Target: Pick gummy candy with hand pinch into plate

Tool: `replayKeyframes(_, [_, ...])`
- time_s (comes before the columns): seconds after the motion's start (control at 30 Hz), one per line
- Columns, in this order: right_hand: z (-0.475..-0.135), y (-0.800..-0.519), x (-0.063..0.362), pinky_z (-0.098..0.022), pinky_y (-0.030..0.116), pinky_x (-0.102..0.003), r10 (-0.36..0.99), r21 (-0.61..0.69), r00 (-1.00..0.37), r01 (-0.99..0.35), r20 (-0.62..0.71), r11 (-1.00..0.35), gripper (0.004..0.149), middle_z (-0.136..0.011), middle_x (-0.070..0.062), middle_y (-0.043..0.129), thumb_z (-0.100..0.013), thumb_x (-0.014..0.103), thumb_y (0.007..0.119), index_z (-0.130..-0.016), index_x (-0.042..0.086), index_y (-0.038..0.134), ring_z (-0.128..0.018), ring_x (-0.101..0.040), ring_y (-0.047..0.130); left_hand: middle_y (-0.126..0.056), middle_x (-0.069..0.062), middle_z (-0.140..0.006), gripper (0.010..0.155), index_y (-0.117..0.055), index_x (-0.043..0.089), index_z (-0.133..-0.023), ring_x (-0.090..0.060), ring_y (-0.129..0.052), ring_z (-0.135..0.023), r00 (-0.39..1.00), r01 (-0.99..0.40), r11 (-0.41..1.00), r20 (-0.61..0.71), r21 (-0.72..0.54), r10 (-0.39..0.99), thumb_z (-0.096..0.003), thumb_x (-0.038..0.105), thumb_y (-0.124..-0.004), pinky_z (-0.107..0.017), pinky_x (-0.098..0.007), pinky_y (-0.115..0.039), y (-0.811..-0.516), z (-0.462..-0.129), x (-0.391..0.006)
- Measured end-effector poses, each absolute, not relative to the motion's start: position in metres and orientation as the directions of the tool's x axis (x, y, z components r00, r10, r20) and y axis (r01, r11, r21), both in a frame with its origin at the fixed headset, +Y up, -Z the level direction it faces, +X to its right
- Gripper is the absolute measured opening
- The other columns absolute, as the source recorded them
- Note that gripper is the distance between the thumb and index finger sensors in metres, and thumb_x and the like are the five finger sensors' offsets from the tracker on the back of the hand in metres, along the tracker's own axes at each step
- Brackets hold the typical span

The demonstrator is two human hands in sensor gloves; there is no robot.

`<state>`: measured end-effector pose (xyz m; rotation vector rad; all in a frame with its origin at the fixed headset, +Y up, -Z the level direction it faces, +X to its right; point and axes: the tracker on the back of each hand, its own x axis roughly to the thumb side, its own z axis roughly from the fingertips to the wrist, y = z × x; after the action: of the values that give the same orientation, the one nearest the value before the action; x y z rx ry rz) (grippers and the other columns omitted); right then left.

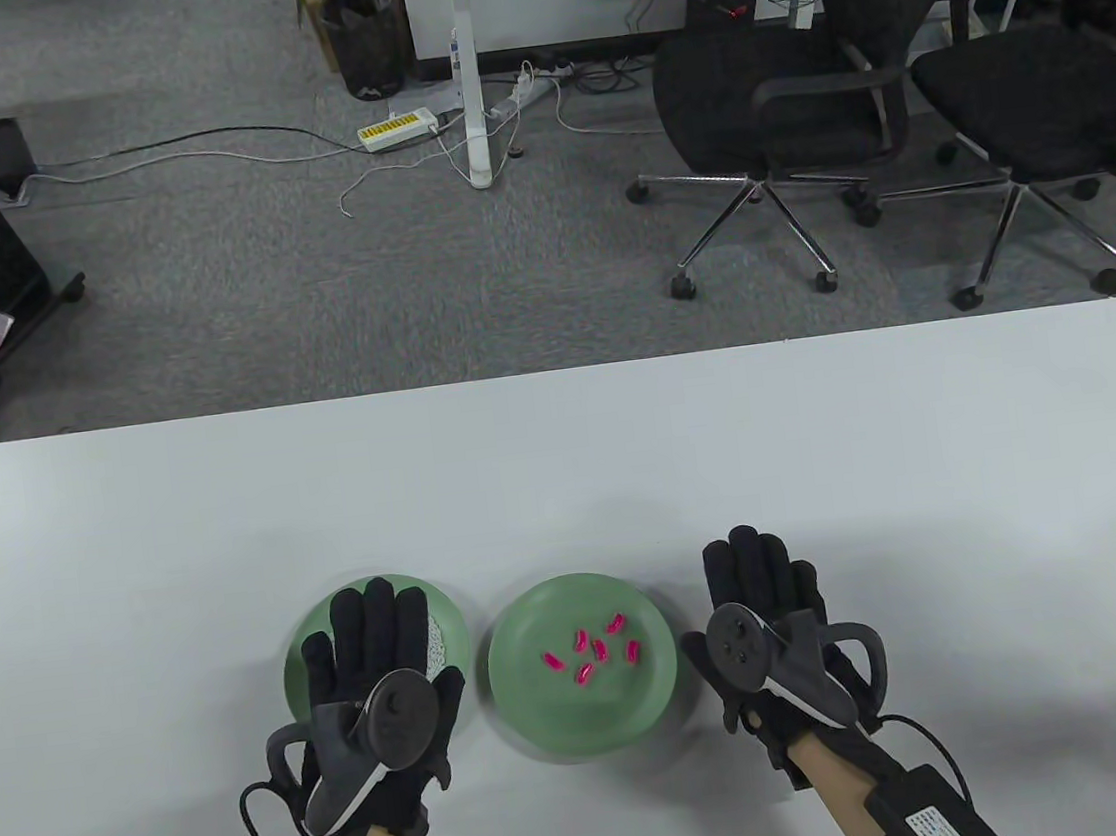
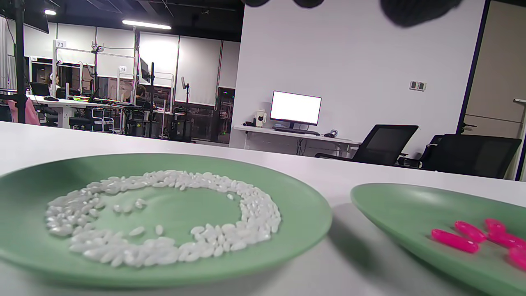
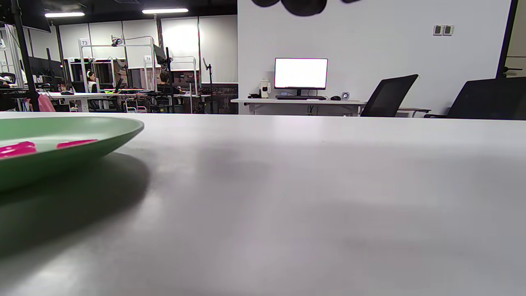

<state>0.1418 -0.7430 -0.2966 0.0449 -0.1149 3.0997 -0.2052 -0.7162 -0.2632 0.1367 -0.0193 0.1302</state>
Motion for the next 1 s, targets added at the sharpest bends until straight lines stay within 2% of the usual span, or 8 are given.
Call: replayKeyframes(1.0, [-0.294, -0.743, 0.136, -0.078, 0.035, -0.054, 0.001, -0.066, -0.999, -0.003, 0.036, -0.998, 0.088, -0.119, -0.003, 0.023, -0.035, 0.064, 0.059, -0.107, 0.026, 0.026, -0.111, -0.034, 0.033, -0.027, 0.002, -0.121, 0.080, -0.034, 0.032, -0.113, -0.033, -0.025, -0.117, 0.994, -0.109, 0.984, 0.022, 0.143, 0.107, -0.0441, 0.060, -0.064, -0.079, -0.060, -0.029, -0.730, -0.269, -0.209])
